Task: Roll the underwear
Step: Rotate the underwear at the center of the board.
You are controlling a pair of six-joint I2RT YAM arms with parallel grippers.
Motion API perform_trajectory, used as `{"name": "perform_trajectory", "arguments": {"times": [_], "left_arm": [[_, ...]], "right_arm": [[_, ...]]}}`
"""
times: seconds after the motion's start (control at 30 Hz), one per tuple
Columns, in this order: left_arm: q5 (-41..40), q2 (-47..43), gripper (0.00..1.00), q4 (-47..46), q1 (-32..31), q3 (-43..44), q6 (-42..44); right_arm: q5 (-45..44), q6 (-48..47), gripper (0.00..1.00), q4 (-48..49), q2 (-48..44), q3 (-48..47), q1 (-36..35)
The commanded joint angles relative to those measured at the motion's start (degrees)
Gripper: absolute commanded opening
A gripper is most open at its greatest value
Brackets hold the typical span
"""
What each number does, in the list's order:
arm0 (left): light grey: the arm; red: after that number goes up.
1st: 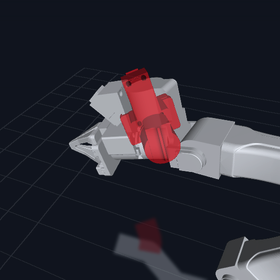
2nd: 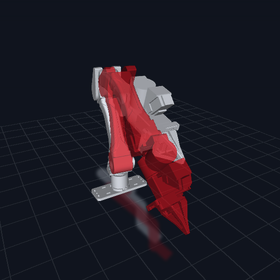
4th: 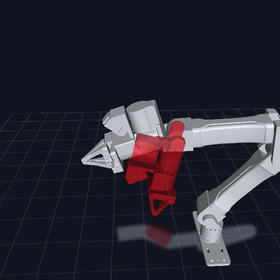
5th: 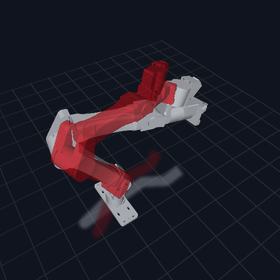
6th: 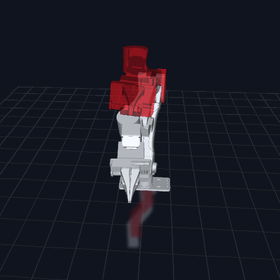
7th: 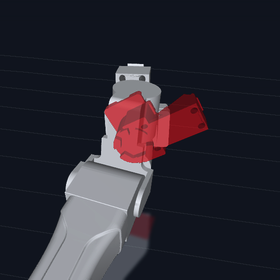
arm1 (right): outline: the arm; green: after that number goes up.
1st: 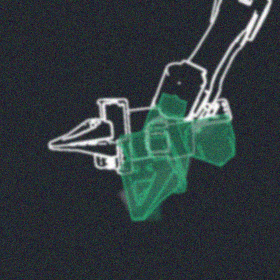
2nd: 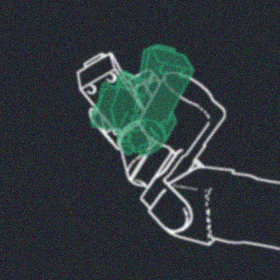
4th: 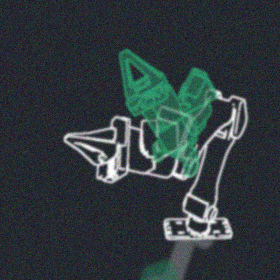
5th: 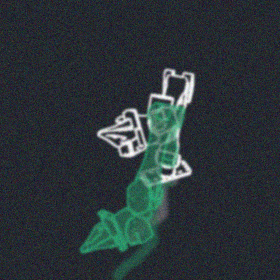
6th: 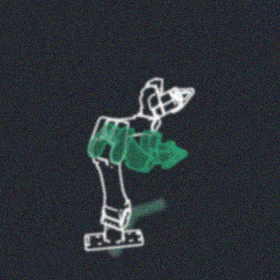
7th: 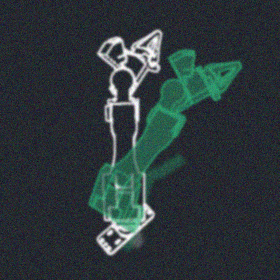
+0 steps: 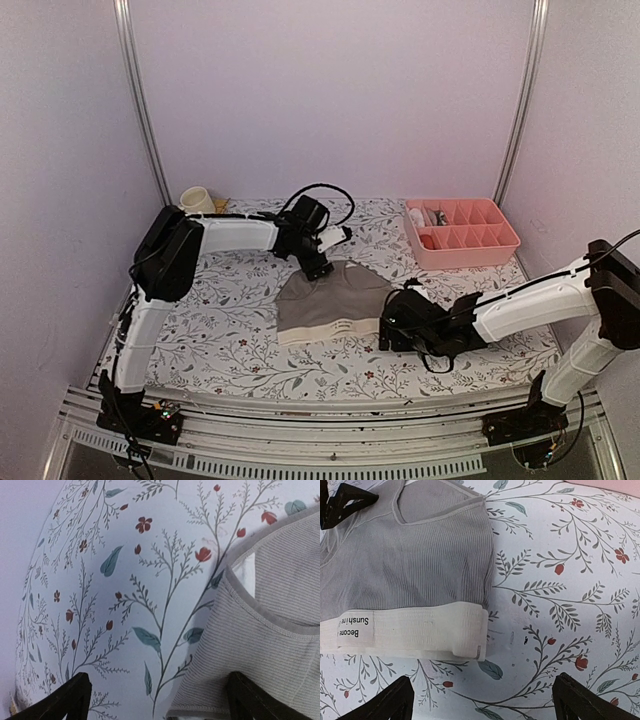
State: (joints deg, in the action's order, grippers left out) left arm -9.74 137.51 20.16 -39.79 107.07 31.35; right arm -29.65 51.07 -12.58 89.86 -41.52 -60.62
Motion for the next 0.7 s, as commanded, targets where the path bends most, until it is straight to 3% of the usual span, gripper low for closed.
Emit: {"name": "perform_trajectory", "arguments": {"times": [0.0,0.27,0.43,0.67], "left_arm": [[-4.3,-3.7,0.97,6.2,4.5,-10.9,-1.7],[3.9,-14.5,0.97,10.9,11.8,-25.3,-6.8],[11.5,-22.5,0.98,14.8,14.1,-32.0,-7.9],[7.6,-31.2,0.99,10.7,14.2,-29.5,-5.7]], "right_arm": [[-2.8,-5.1,0.99,-0.2,1.9,-4.2,0.0],[0.9,-12.7,0.99,10.4,-2.3,-3.3,0.2],[7.9,-14.5,0.99,15.3,-0.9,-4.6,1.2],[22.8,-19.7,0.99,20.6,5.0,-9.8,9.6]]}}
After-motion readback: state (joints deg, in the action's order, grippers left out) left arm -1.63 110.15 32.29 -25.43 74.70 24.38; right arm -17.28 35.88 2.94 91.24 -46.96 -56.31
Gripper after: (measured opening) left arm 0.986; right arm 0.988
